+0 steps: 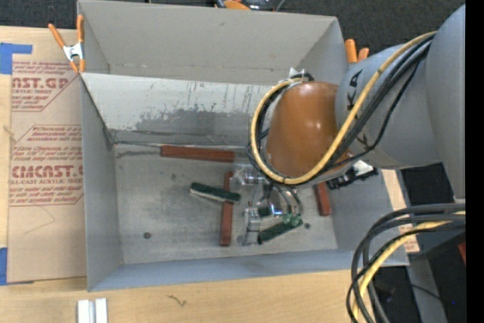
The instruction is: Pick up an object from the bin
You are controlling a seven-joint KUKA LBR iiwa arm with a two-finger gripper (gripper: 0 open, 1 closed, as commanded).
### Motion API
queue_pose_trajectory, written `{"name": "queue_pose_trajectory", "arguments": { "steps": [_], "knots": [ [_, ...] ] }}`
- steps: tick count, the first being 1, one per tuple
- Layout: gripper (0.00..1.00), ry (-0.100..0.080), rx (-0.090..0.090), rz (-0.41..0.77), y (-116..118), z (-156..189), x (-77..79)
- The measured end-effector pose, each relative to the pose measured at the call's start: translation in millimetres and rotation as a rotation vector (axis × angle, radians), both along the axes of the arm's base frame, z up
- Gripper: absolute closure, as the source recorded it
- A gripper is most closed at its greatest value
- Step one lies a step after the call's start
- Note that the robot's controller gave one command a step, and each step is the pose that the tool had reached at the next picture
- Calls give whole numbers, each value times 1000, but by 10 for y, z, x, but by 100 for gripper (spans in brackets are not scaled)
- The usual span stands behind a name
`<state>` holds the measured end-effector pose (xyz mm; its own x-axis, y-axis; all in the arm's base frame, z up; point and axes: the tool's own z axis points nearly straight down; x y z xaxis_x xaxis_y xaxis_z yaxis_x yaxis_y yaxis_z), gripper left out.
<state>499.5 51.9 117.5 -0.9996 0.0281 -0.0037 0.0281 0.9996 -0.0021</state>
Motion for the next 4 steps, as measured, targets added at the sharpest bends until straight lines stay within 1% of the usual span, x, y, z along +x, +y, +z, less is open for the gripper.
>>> {"name": "queue_pose_trajectory", "arguments": {
  "steps": [1,2,3,4],
  "knots": [
    [0,-5,3,307,244,-449,307],
    [0,-10,1,684,301,-458,-160],
    [100,-7,3,683,308,-451,-167],
    [0,-9,2,682,298,-460,-162]
  ]
}}
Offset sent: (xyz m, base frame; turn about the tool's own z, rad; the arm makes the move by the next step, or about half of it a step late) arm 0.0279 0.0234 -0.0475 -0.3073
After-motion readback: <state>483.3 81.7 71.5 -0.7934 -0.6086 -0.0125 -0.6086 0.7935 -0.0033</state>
